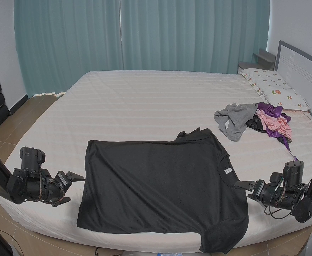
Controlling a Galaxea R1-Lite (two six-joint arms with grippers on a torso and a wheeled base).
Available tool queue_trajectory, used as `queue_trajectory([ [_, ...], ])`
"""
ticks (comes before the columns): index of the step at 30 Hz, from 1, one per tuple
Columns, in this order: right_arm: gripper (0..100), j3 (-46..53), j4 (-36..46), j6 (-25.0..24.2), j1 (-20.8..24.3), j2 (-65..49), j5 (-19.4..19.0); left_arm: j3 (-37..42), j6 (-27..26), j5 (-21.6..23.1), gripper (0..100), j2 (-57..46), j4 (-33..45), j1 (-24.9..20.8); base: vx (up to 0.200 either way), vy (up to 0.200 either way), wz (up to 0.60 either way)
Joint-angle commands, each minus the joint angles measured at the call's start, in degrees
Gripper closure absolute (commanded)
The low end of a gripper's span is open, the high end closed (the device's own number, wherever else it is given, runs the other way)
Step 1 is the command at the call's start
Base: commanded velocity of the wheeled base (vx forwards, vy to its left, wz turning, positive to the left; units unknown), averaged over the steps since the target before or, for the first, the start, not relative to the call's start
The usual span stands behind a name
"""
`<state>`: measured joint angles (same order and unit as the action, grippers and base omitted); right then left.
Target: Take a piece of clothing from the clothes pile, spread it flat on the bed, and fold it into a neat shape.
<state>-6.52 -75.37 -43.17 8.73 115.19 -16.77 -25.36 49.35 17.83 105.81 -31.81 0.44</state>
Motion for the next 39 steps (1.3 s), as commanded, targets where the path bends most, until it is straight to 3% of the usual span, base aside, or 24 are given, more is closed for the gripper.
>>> queue_trajectory([
  [1,0,6.2,-4.0,-2.0,0.8,0.6,-0.5,6.8,0.6,0.4,0,-1.8,-5.5,-0.8,-0.2,0.0,0.0],
  [6,0,6.5,-6.8,-2.2,-0.2,5.2,-0.6,9.8,0.2,0.1,0,4.6,-13.2,-0.7,-0.2,0.0,0.0],
  [15,0,6.5,-9.6,-5.3,0.0,8.2,-0.4,16.1,-0.5,-0.9,0,13.5,-30.4,-1.0,0.0,0.0,0.0],
  [19,0,6.5,-9.6,-5.2,0.1,8.2,-0.3,17.2,-0.6,-2.3,0,14.9,-33.0,-1.2,0.0,0.0,0.0],
  [28,0,6.5,-9.5,-5.3,1.1,7.9,-0.1,18.3,-0.6,-13.4,0,23.1,-41.1,-8.1,0.0,0.0,0.0],
  [33,0,6.5,-9.6,-5.3,1.1,8.0,-0.2,18.2,-0.5,-14.1,0,25.6,-46.2,-9.2,0.0,0.0,0.0],
  [39,0,6.5,-9.6,-5.3,1.1,7.9,-0.2,17.4,-0.7,-15.5,0,26.9,-47.3,-10.0,0.0,0.0,0.0],
])
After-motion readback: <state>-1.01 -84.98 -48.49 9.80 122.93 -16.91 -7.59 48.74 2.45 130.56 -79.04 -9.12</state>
